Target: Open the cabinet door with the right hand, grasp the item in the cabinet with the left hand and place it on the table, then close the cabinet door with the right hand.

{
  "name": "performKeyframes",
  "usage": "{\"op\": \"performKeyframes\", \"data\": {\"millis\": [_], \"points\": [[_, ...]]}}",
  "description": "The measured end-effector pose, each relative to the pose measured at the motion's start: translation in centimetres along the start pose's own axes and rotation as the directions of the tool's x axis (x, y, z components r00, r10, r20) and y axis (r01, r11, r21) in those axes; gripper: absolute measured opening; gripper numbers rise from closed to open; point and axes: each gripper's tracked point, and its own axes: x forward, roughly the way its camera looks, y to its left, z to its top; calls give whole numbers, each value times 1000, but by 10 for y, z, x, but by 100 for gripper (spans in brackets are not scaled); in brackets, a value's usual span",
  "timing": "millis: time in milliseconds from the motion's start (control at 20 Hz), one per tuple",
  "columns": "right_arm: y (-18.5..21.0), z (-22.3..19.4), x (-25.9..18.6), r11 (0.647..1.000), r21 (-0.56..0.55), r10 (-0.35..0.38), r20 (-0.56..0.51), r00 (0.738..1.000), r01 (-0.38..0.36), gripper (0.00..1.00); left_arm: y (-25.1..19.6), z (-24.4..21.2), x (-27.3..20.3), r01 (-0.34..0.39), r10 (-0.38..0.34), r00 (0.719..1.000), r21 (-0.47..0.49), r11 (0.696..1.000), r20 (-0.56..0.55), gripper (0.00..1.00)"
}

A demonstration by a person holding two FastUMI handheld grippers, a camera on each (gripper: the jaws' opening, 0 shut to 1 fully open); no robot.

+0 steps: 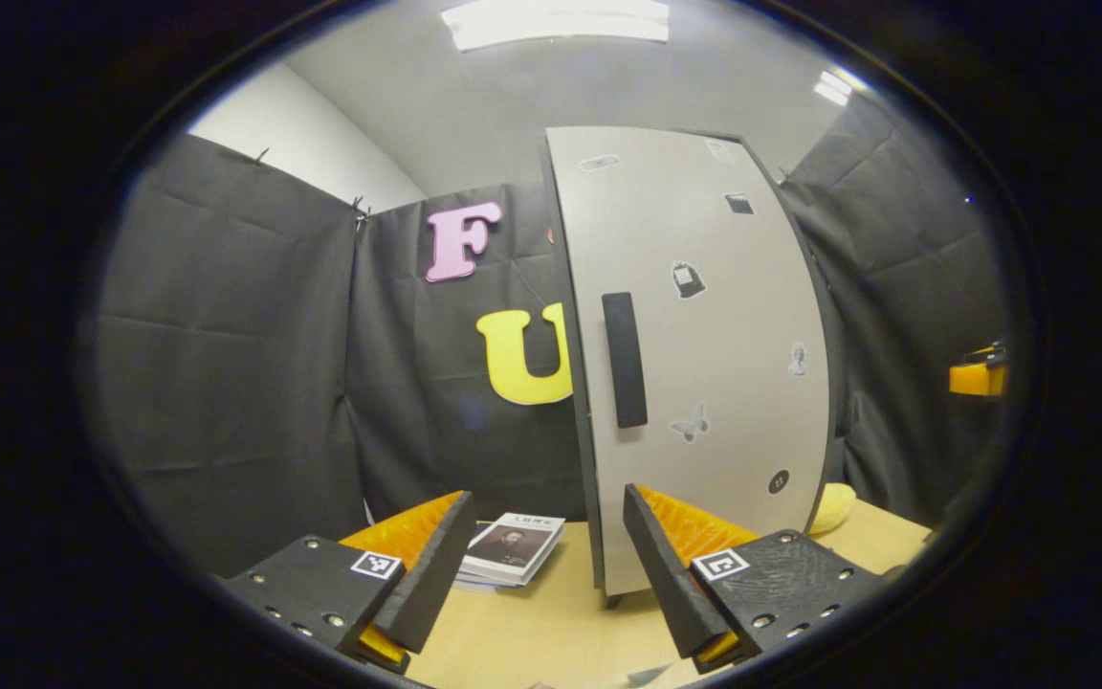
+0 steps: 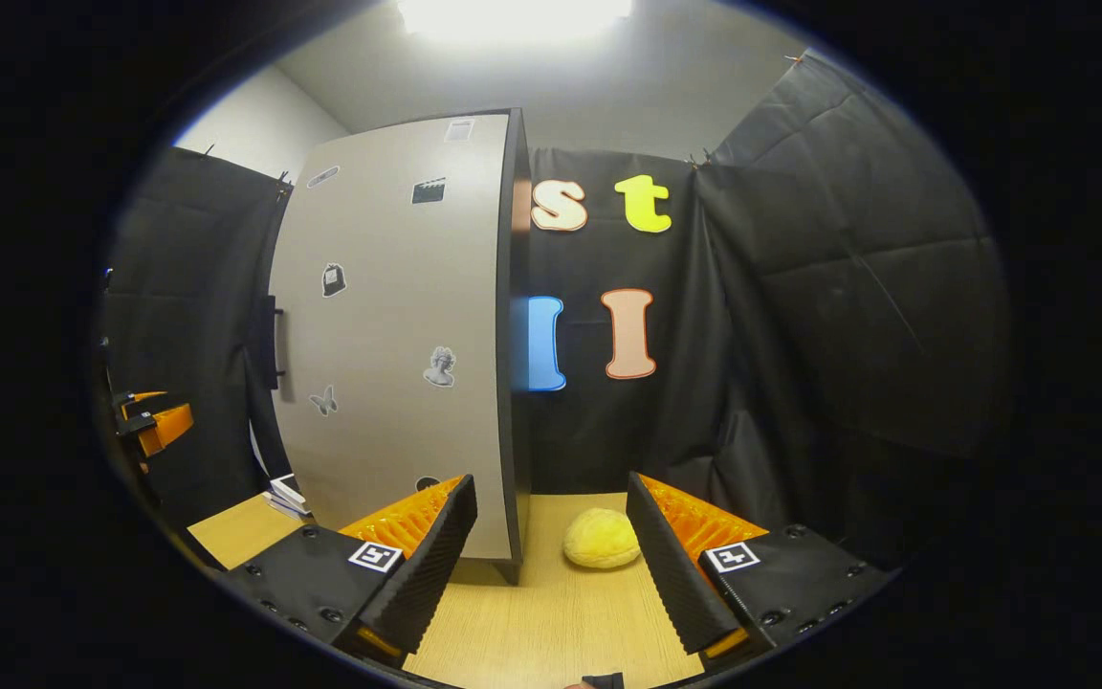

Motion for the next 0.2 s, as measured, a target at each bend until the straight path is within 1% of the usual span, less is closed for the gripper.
{"op": "performKeyframes", "data": {"millis": [100,150,200], "points": [[1,1,0,1000,1,-2,0,1000,2,97,1,1,1,-2,2,1000,2,1000,1,92],[2,1,0,1000,2,-3,1,1000,3,99,2,2,0,-2,2,1000,3,1000,2,92],[2,1,0,1000,3,-3,3,1000,3,97,2,2,0,-3,3,1000,3,1000,4,92]]}}
